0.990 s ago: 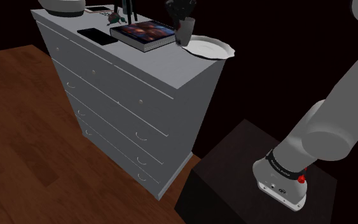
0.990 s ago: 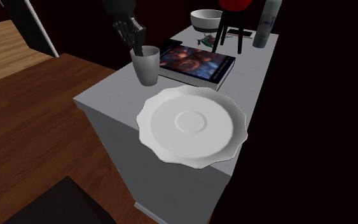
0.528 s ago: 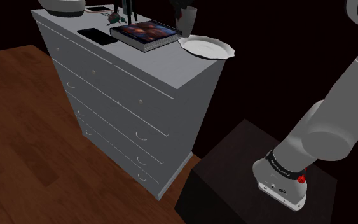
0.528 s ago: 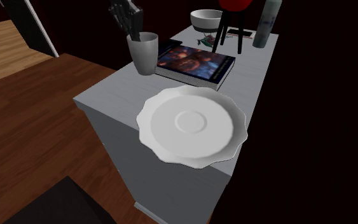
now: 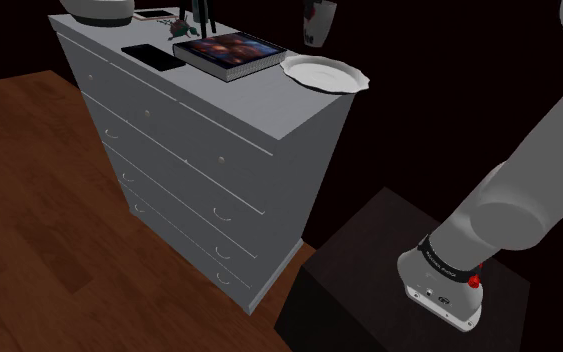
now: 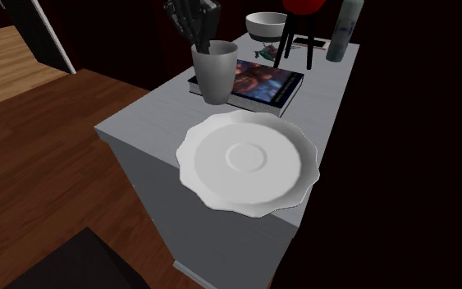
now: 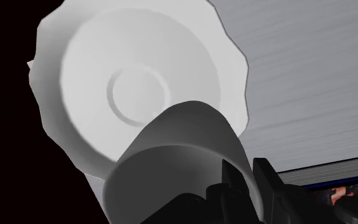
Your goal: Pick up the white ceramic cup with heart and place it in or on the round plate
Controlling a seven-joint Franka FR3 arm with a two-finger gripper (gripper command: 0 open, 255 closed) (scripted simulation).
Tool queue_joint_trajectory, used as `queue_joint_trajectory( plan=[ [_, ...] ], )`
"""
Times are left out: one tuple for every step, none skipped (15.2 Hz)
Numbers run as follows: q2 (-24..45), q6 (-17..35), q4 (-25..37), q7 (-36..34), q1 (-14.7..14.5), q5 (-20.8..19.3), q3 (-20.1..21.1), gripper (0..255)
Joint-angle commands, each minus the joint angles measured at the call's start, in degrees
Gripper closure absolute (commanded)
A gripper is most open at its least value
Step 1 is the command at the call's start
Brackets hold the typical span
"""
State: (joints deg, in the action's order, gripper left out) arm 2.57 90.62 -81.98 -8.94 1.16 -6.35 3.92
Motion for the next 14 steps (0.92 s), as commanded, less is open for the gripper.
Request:
queue_joint_trajectory(
  plan=[
    [-0.43, -0.16, 0.03, 2.68, 1.37, 0.37, -1.22, 255],
    [-0.46, -0.34, 0.32, 4.05, 2.07, 0.55, -1.87, 255],
    [-0.42, -0.54, 0.69, 5.42, 2.77, 0.73, -2.53, 255],
    [-0.31, -0.76, 1.15, 6.80, 3.48, 0.91, -3.18, 255],
    [-0.14, -1.01, 1.70, 8.18, 4.18, 1.10, -3.84, 255],
    [0.07, -1.25, 2.27, 9.44, 4.85, 1.27, -4.43, 255],
    [-0.31, -0.34, 0.98, 9.37, 4.86, 1.27, -4.43, 255],
    [-0.66, 0.55, -0.28, 9.30, 4.86, 1.27, -4.44, 255],
    [-1.00, 1.44, -1.50, 9.23, 4.87, 1.27, -4.44, 255],
    [-1.31, 2.32, -2.70, 9.16, 4.87, 1.26, -4.45, 255],
    [-1.61, 3.18, -3.86, 9.10, 4.88, 1.26, -4.45, 255],
    [-1.88, 4.04, -4.99, 9.03, 4.88, 1.25, -4.46, 255],
    [-2.14, 4.89, -6.10, 8.97, 4.89, 1.24, -4.46, 255],
    [-2.38, 5.73, -7.18, 8.90, 4.89, 1.23, -4.47, 255]
  ],
)
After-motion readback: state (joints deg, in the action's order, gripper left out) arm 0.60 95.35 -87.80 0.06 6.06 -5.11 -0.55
